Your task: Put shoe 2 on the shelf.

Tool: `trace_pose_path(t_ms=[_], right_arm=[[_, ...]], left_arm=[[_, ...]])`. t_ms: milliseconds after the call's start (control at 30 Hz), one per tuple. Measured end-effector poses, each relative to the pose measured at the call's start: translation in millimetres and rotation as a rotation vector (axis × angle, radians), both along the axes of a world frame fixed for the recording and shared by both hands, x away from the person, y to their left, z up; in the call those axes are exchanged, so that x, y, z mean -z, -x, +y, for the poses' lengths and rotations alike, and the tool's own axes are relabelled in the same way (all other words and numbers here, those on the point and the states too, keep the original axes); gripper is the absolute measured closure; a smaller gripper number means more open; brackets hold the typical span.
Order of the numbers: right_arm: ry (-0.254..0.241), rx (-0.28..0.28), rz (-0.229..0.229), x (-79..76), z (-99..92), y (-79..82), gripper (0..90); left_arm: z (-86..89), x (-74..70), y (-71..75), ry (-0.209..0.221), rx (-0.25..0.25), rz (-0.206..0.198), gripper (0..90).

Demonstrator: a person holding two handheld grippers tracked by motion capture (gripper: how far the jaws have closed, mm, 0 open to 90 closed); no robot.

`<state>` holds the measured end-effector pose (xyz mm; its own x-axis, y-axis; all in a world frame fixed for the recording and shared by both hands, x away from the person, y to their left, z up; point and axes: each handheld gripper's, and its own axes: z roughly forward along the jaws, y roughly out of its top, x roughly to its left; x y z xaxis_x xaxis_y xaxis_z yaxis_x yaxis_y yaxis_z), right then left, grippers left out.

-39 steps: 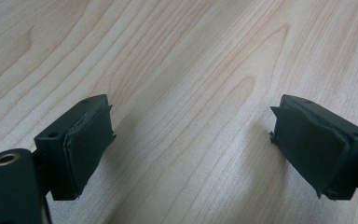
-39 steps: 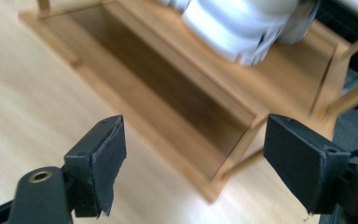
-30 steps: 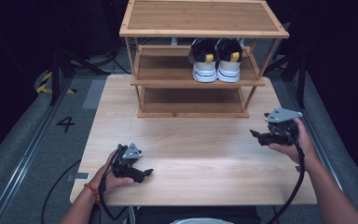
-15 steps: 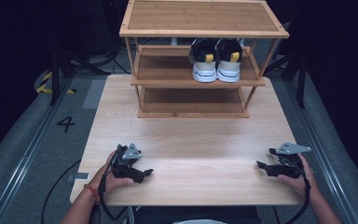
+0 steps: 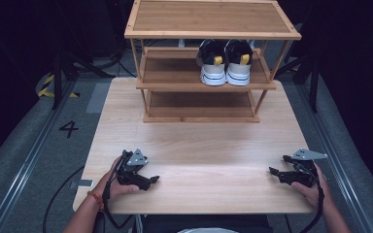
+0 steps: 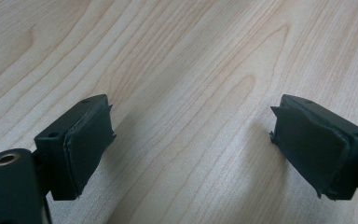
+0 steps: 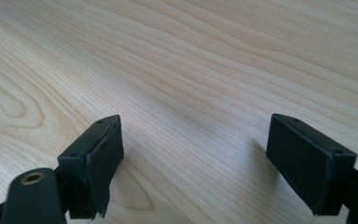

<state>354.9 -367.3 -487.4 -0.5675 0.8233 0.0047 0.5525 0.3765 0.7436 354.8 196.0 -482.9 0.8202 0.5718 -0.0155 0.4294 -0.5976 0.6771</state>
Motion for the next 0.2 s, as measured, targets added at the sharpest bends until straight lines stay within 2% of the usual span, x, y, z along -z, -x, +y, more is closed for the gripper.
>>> trace_pose_path(t_ms=[200], right_arm=[[0.002,0.000,-0.001,-0.1,-0.1,0.3,18.8]], left_arm=[[-0.1,0.0,0.0,0.000,-0.002,0.000,12.1]])
